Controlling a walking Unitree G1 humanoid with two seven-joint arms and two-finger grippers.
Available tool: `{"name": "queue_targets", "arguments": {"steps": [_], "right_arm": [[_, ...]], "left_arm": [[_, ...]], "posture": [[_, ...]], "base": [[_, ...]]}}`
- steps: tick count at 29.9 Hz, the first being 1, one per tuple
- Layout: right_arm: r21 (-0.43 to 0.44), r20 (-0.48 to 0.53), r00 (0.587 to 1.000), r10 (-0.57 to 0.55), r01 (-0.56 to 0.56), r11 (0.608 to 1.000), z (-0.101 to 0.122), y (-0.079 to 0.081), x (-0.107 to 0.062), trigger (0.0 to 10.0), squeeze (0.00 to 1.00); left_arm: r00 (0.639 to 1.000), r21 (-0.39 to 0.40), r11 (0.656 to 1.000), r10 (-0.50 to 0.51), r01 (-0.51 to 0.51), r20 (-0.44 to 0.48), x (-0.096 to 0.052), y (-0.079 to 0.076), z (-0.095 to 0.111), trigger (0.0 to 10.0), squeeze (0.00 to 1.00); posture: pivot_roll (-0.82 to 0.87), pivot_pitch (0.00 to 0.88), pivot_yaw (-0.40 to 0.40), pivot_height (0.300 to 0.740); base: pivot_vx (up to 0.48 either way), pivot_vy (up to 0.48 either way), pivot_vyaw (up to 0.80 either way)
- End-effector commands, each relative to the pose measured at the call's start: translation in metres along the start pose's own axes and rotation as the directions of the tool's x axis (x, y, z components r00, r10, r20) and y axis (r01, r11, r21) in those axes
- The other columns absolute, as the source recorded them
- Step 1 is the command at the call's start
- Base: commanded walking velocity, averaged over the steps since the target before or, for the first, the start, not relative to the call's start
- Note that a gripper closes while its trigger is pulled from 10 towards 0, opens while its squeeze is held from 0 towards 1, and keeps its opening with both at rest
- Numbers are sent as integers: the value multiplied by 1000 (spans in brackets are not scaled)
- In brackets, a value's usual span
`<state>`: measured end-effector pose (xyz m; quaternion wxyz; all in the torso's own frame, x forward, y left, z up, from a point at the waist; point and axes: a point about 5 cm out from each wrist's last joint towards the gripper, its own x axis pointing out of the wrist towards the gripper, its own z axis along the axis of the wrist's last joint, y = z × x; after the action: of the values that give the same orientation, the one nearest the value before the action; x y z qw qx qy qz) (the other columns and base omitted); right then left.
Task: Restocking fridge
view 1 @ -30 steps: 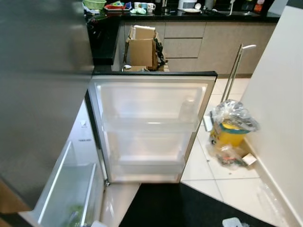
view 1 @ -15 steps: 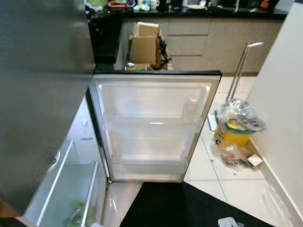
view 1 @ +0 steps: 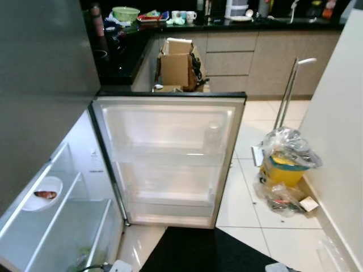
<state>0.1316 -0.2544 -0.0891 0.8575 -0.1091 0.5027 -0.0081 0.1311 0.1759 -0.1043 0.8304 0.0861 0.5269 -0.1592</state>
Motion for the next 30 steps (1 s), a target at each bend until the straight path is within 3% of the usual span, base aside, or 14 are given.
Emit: {"name": "queue_targets", "arguments": {"steps": [1,5,15,23,30], "right_arm": [[-11,6,1000,13,-13,1000,2,4,1,10000,0],[-11,5,1000,13,-12,1000,2,4,1,10000,0],[-6,-5,1000,15,-15,1000,-1,6,0,10000,0],[-8,-10,1000,19,-19,1000,-2,6,0,10000,0],[-11,-9,1000,22,-22,1000,-1,7,1,10000,0]], "left_arm": [[998,-4,999,-41,41,-46,0,-10,-11,10000,0],[998,-11,999,-48,47,-43,0,-11,-11,10000,0],[997,-11,998,-55,54,-51,0,-13,-12,10000,0],[999,-48,998,-36,34,-40,1,-13,-11,10000,0],[999,-35,999,-24,23,-34,1,-12,-10,10000,0]], "posture": [[-49,19,-4,740],[-50,21,-3,740],[-54,23,-2,740],[-52,23,-5,740],[-51,21,-6,740]], "base": [[0,0,0],[0,0,0],[0,-450,0],[0,0,0],[0,0,0]]}}
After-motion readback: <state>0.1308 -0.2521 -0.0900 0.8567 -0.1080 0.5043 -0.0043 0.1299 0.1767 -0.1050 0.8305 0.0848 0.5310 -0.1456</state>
